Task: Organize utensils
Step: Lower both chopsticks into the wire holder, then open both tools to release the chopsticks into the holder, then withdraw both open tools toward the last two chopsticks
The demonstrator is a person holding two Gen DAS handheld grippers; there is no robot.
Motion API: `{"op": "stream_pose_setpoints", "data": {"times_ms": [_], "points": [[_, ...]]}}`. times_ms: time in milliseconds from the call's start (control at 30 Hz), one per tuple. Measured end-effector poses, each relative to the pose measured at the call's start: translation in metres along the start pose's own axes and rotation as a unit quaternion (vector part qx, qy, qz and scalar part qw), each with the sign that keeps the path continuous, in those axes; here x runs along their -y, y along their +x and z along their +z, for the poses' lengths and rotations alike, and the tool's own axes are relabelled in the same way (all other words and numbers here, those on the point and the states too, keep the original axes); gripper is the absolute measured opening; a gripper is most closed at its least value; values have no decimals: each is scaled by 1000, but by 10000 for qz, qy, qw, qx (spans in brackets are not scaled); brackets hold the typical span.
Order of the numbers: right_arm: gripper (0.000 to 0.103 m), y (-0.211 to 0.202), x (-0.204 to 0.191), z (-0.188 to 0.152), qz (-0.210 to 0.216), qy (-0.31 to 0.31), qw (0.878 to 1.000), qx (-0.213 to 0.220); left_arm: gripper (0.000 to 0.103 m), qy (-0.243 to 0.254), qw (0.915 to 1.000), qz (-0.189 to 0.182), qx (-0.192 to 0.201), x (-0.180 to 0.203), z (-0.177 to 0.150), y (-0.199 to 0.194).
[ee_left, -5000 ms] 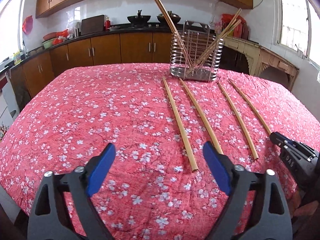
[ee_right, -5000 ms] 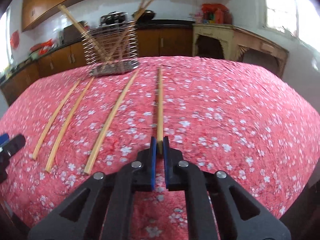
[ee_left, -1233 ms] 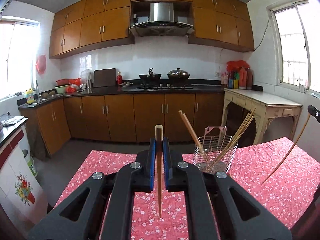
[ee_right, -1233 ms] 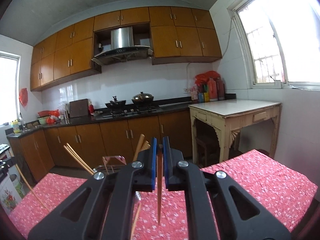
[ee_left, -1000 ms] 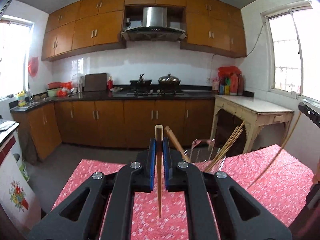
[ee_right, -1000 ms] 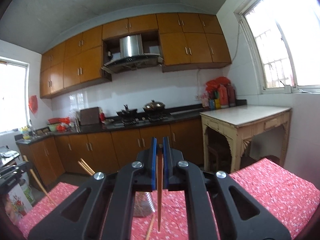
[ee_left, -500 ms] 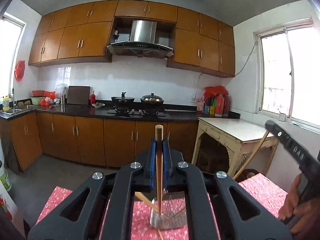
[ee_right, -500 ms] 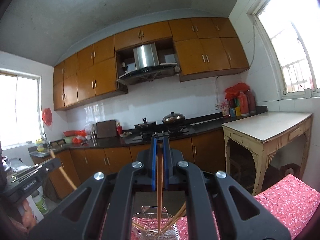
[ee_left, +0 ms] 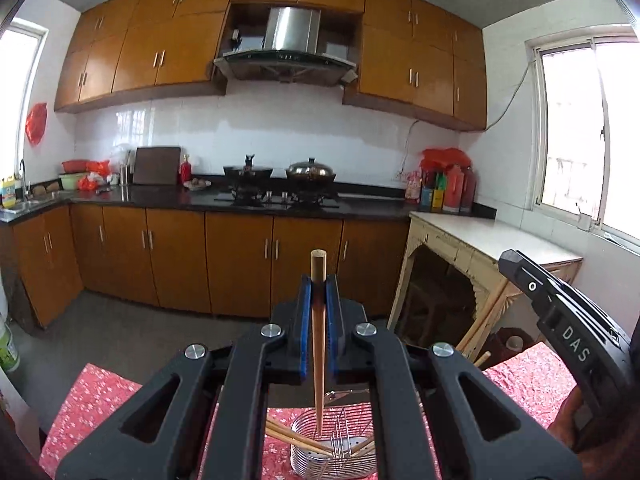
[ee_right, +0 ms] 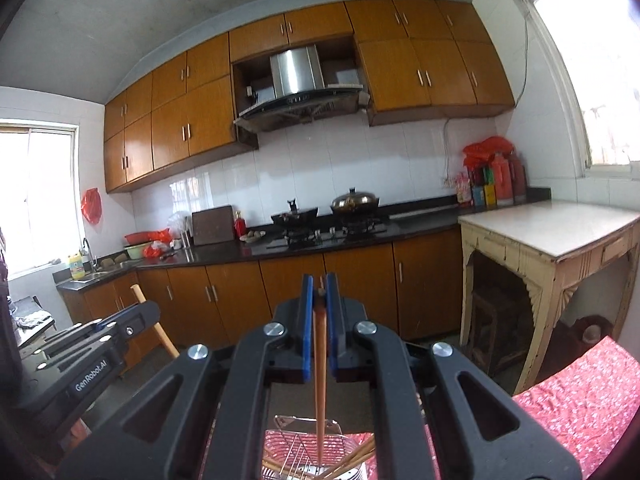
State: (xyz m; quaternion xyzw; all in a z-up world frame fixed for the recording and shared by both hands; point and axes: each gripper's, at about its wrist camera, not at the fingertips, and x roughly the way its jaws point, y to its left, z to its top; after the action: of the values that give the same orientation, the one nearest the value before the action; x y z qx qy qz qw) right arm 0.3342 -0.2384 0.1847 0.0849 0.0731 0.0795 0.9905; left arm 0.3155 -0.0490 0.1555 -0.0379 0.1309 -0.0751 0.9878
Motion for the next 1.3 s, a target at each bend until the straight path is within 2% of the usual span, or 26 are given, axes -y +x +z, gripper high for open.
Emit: {"op": "stream_pose_setpoints", "data": {"times_ms": [233,367,400,433,500,633,767,933,1100,1200,1300], "points": [[7,29,16,-19,127,280,9988,-392,7,-11,9998,47,-185,-4,-11,16],[9,47,19,-32,113,243,9968,-752,7,43,9994,85,-320,-1,-13,24],[14,48,19,-35,56,234,9967,-771,7,51,9994,100,-325,-1,-13,25],[23,48,21,-37,12,222,9968,-764,7,49,9995,127,-295,-3,-13,22],[29,41,23,-38,-61,220,9974,-678,8,24,9995,150,-270,-7,-11,19],[29,24,28,-33,-135,206,9983,-523,10,-98,9995,209,-227,-17,-5,7],[31,2,30,-30,-232,107,9989,-395,32,-73,9992,335,-185,-22,-7,-7],[38,-21,28,-37,-353,-76,9983,-461,35,-72,9987,422,-269,-30,-13,-29],[46,-49,25,-68,-464,-286,9954,-784,58,-47,9978,580,-308,-45,-35,-62],[47,-65,26,-95,-497,-276,9933,-1004,65,-33,9971,668,-367,-51,-57,-76],[47,-75,29,-129,-537,-175,9894,-1336,65,-165,9956,678,-630,-60,-85,-82]]}}
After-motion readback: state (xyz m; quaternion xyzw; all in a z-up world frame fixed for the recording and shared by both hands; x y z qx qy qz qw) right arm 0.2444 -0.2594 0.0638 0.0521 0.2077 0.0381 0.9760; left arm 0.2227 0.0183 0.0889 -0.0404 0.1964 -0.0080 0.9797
